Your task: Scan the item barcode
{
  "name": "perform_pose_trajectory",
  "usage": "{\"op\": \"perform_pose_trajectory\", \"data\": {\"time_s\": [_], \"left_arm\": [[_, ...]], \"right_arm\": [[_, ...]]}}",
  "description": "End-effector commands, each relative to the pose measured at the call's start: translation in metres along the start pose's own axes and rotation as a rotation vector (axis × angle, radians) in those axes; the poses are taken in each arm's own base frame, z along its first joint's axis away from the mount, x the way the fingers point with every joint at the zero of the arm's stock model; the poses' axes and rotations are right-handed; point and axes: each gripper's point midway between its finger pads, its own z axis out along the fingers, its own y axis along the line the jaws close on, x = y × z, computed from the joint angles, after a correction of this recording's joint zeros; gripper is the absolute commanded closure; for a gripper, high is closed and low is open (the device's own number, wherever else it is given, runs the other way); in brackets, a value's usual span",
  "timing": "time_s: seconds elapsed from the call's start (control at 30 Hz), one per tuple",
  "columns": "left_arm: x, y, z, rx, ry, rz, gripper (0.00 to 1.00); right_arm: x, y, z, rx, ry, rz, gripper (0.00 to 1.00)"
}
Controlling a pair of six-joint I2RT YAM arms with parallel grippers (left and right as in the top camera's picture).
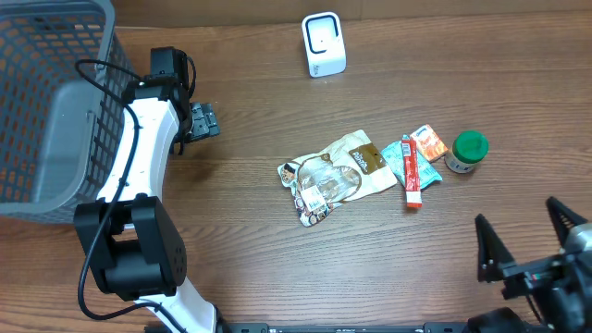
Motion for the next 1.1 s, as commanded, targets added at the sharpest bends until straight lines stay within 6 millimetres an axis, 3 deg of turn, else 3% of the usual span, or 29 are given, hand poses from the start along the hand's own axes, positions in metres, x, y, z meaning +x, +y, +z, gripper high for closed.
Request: {"op": "perform_pose_trajectory", "data": {"time_s": [0.0, 0.1, 0.23, 0.4, 0.5, 0.67, 0.87, 1.07], "left_arm": [[-0.006, -0.005, -0.004, 0.011, -0.014, -0.008, 0.00], [-0.006, -0.005, -0.004, 0.011, -0.014, -0.008, 0.00], [-0.006, -0.005, -0.004, 0.012, -0.015, -0.007, 0.00], [-0.006, -0.005, -0.004, 0.012, -0.014, -0.008, 0.00], [-0.006, -0.005, -0.004, 0.012, -0.014, -0.008, 0.00], [-0.006, -0.005, -0.004, 0.012, -0.014, -0.008, 0.00], [-0.006, -0.005, -0.004, 0.012, -0.014, -0.008, 0.00], [-0.006, -0.005, -0.004, 0.012, -0.014, -0.008, 0.00]], "right_arm": [[0.023, -0.004, 0.012, 0.009, -0.046, 0.004, 0.00], [0.029, -0.002, 0.026, -0.013, -0.150, 0.013, 0.00], [0.022, 0.001, 0.039, -0.048, -0.333, 0.008, 0.00], [0.008, 0.002, 0.040, -0.074, -0.558, -0.012, 0.00], [0.012, 0.002, 0.041, -0.080, -0.613, -0.017, 0.00], [0.043, -0.001, 0.059, -0.075, -0.545, -0.013, 0.00], [0.096, -0.007, 0.085, -0.060, -0.381, -0.004, 0.00], [0.136, -0.013, 0.097, -0.035, -0.212, 0.005, 0.00]]}}
